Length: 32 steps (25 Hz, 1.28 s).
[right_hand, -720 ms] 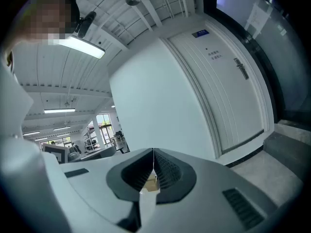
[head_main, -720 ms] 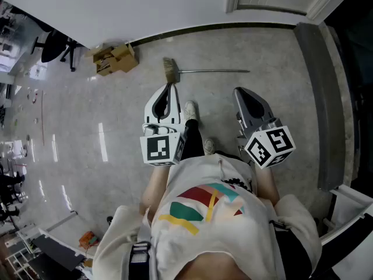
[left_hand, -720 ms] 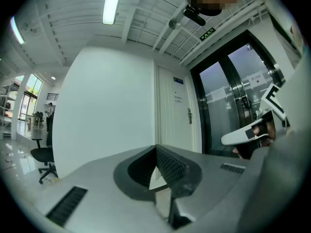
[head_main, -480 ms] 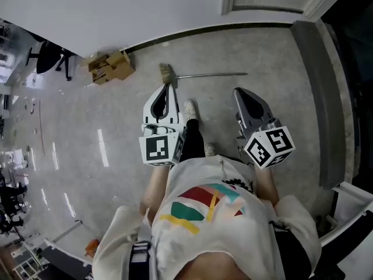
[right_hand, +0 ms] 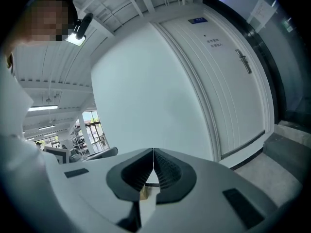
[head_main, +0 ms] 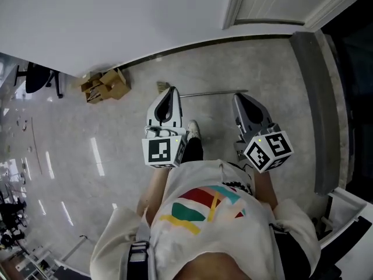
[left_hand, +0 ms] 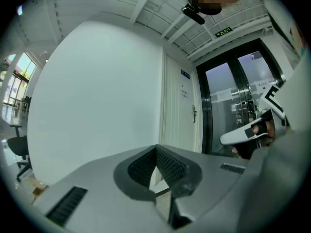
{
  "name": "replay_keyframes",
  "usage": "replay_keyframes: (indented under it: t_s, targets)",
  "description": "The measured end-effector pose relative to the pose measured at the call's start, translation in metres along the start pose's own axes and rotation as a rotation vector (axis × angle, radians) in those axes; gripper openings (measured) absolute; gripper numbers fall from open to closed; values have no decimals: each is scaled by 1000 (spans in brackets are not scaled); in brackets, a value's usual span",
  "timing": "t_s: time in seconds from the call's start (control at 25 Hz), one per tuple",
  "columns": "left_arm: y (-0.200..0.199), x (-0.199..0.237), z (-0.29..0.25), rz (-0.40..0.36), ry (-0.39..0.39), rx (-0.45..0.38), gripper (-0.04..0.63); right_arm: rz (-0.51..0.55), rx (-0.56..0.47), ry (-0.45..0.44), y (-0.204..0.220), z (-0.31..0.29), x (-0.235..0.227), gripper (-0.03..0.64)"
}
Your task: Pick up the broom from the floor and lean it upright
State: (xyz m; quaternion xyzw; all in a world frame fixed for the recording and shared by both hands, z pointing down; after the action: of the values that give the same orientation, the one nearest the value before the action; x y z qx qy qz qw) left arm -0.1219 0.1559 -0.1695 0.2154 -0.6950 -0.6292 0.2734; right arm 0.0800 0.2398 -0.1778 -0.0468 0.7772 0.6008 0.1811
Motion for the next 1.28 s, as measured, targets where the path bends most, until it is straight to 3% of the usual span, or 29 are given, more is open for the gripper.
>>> replay_keyframes:
  t_s: [0.28, 0.68, 0.92, 1.08, 1.28]
  targets:
    - [-1, 75, -80, 11, 20, 22, 46, 22, -2, 1, -32, -99, -5, 14]
    - [12, 86, -129, 24, -19, 76, 46, 31, 109, 4, -30, -148, -52, 14]
    - [53, 95, -163, -42, -36, 185, 46, 16, 163, 10, -10, -173, -95, 14]
    - [116, 104, -194, -21, 11, 222, 46, 13, 187, 5, 34, -202, -137, 14]
    - [263, 130, -249, -57, 119, 286, 49, 16, 181, -4, 142, -253, -207, 14]
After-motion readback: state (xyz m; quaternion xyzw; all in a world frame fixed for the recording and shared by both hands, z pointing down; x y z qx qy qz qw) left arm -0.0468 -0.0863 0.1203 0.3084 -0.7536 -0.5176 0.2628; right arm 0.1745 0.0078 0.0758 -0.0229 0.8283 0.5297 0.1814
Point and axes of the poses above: the fingertips, and each gripper's own axes: z backward along the fingers, x to its left, y out of its underside, the point moved 7 cm from there along z, backward along the fingers, and after that the axes turned 1 degree about z, right-handed, at the moved point
